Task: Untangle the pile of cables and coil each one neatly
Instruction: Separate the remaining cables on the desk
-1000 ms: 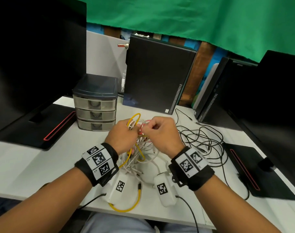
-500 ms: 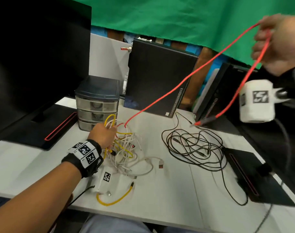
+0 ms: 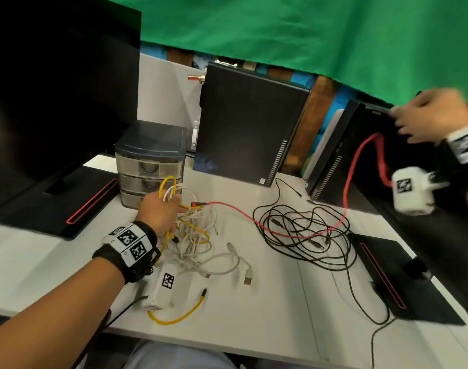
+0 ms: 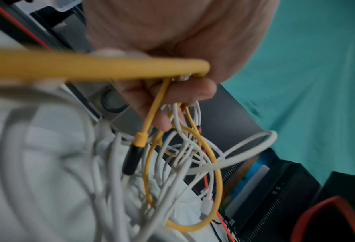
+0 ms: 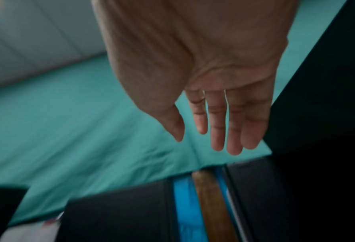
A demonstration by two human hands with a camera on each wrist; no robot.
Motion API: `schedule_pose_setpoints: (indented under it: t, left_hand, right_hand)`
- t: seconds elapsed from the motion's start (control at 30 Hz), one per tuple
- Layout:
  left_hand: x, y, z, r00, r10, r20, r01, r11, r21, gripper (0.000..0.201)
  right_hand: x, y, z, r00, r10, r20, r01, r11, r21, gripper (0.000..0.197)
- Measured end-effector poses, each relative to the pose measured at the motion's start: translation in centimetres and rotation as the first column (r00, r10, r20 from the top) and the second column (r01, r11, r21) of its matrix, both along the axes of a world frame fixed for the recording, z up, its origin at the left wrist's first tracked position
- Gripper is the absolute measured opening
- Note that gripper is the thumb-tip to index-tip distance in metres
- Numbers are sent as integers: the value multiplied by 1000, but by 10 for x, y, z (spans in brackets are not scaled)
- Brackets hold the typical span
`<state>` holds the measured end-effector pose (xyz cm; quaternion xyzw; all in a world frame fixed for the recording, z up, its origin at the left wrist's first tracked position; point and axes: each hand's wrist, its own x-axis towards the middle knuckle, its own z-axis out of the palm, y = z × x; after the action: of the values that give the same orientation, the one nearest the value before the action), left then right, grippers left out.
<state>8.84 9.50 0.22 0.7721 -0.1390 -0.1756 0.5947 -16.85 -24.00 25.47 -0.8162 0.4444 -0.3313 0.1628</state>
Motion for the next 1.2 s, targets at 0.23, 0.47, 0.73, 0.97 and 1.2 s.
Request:
schedule_pose_setpoints:
  t: [0.23,0.47,0.73,0.97,1.2]
  left_hand:
    - [-15,-8,5,978,-100,186,98,995,21,22]
    - [-28,-5,18,909,-232,346,276,957,-84,15]
    - [-17,-2,21,918,-187,349,253,955,-154,23]
    - [-23,-8,19,898,-219,381,294,944,-150,23]
    - [-18,-9,9,806,-436,399,433,895,104,22]
  right_hand:
    - [86,125,-127,807,464,-366,-459,882,105,10]
    - [144,163,-219,652,702,-286,-579,705,410,32]
    - [107,124,-173,857,512,-57,-443,790,425,21]
    - [73,104,-181,854,164,-493,-84,980,180,65]
    - [86,147,-213,809,300,-505,-328,944,35,45]
